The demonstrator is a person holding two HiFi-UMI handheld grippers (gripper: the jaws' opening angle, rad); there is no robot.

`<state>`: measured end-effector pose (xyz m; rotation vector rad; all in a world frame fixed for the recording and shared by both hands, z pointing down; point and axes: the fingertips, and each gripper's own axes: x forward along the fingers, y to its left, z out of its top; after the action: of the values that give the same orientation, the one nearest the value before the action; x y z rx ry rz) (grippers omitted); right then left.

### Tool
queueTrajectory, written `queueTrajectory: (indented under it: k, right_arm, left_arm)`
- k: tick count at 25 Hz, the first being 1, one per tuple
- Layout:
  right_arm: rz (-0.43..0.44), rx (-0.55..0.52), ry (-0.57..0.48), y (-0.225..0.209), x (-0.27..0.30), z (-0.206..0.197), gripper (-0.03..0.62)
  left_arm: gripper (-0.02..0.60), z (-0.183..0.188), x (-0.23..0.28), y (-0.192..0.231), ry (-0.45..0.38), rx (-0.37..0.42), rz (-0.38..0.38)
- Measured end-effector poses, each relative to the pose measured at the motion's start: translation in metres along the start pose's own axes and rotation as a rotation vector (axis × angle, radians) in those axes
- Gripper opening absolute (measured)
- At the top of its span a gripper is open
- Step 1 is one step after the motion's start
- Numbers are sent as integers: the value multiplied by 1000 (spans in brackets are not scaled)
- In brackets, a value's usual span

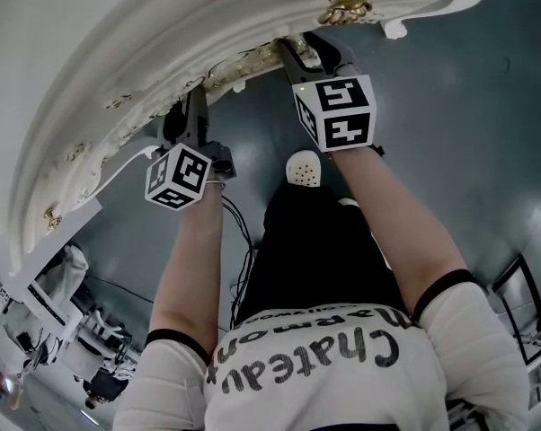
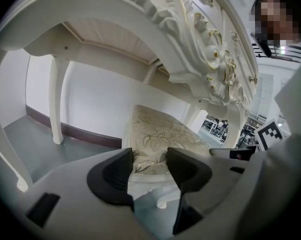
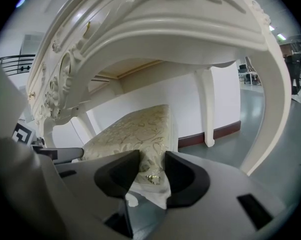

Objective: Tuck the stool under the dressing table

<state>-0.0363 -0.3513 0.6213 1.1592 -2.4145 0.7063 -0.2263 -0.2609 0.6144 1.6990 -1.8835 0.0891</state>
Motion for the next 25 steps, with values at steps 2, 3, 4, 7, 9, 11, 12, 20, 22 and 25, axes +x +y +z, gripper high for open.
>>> queueTrajectory:
  k: [2,3,4,7,9,11,12,20,22,25]
  right_arm:
    - [6,1,-5,0,4,2,175]
    - [12,2,-4,0,7,4,175]
    - [18,3,-3,0,9,5,175]
    - [33,9,2,-3,16,7,175]
    - [39,5,1,-6,20,11,175]
    - [36,-8,-10,-8,25,17,175]
    - [33,-14,-17,-8,26,21,175]
    - [-1,-45,-45,-6,36,23,175]
    - [-9,-56,-51,-5,38,23,175]
    - [-20,-81,-62,-5,36,23,175]
  left_arm:
    - [235,3,4,2,-8,1,2]
    - [233,4,6,3,-13,2,6]
    - [235,5,8,4,-18,3,11]
    - [233,8,14,5,-30,9,15]
    - [233,10,19,4,-34,9,13]
    - [233,15,24,4,-45,4,5]
    - [233,18,26,4,-53,0,-1]
    - [233,20,30,10,-89,5,-37]
    - [235,20,30,11,-97,0,-39]
    - [235,19,25,7,-94,-2,-53]
